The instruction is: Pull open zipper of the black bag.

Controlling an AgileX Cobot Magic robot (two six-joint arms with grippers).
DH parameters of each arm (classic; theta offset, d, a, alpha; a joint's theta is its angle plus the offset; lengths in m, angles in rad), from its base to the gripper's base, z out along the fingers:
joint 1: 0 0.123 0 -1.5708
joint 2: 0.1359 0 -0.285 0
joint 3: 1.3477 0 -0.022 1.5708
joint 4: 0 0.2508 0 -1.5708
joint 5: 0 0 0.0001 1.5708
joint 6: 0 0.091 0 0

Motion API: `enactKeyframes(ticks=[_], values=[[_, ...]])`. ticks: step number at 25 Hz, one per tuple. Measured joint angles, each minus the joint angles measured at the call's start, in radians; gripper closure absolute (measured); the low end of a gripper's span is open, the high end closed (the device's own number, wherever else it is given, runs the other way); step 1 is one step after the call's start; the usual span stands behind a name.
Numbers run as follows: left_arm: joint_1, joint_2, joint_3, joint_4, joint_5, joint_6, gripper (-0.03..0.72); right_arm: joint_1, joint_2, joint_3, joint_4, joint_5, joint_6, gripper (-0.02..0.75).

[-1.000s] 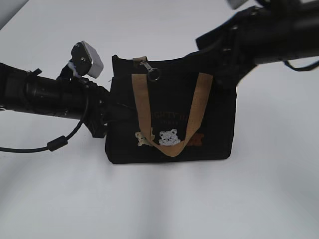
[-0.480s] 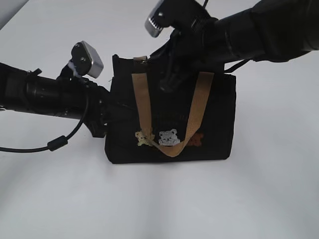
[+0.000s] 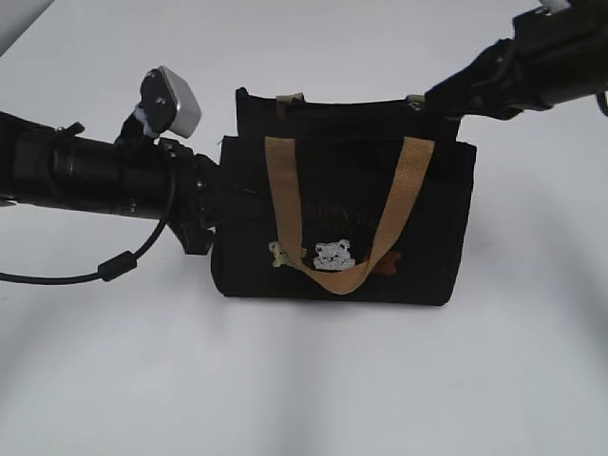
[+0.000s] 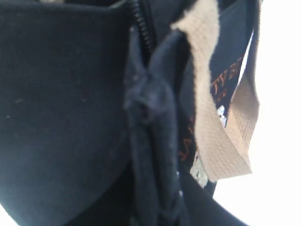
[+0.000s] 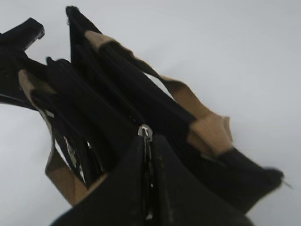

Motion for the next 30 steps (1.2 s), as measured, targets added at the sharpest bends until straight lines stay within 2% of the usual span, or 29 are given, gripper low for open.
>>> enactKeyframes(ticks=[3,5,7,8,10,11,13,15,17,19,22,26,30], values=[[0.001,0.001,0.004,0.009,-0.014,-0.001,0.623,-0.034,-0.012,-0.001,-0.058,0.07,0.124,0.712],[0.001,0.001,0.006,0.018,-0.03,-0.043,0.594,-0.034,-0.025,-0.004,-0.067,0.106,0.199,0.619],[0.004,-0.009,0.008,0.02,-0.068,-0.195,0.461,-0.034,-0.049,-0.007,-0.087,0.165,0.278,0.435],[0.006,-0.02,0.009,0.052,-0.085,-0.32,0.389,-0.034,-0.06,-0.007,-0.111,0.201,0.33,0.36],[0.009,-0.055,0.009,0.191,-0.096,-0.608,0.262,-0.034,-0.091,-0.007,-0.202,0.275,0.458,0.3],[0.009,-0.076,0.009,0.3,-0.095,-0.739,0.24,-0.034,-0.107,-0.009,-0.254,0.31,0.526,0.296],[0.009,-0.115,0.009,0.529,-0.098,-1.083,0.258,-0.034,-0.142,-0.009,-0.4,0.392,0.693,0.3],[0.009,-0.152,0.009,0.745,-0.099,-1.416,0.324,-0.034,-0.183,-0.009,-0.524,0.447,0.836,0.305],[0.009,-0.201,0.014,0.941,-0.082,-1.685,0.379,-0.034,-0.239,-0.009,-0.667,0.507,0.963,0.307],[0.009,-0.273,0.045,1.063,-0.085,-1.827,0.398,-0.034,-0.309,-0.009,-0.785,0.537,1.043,0.315],[0.009,-0.452,0.114,1.152,-0.084,-1.953,0.407,-0.034,-0.44,-0.009,-0.875,0.544,1.086,0.327],[0.009,-0.737,0.205,1.305,-0.039,-2.157,0.41,-0.034,-0.624,0.009,-0.891,0.547,1.109,0.338],[0.009,-1.067,0.254,1.484,0.081,-2.337,0.412,-0.034,-0.83,0.174,-0.891,0.548,1.114,0.342]])
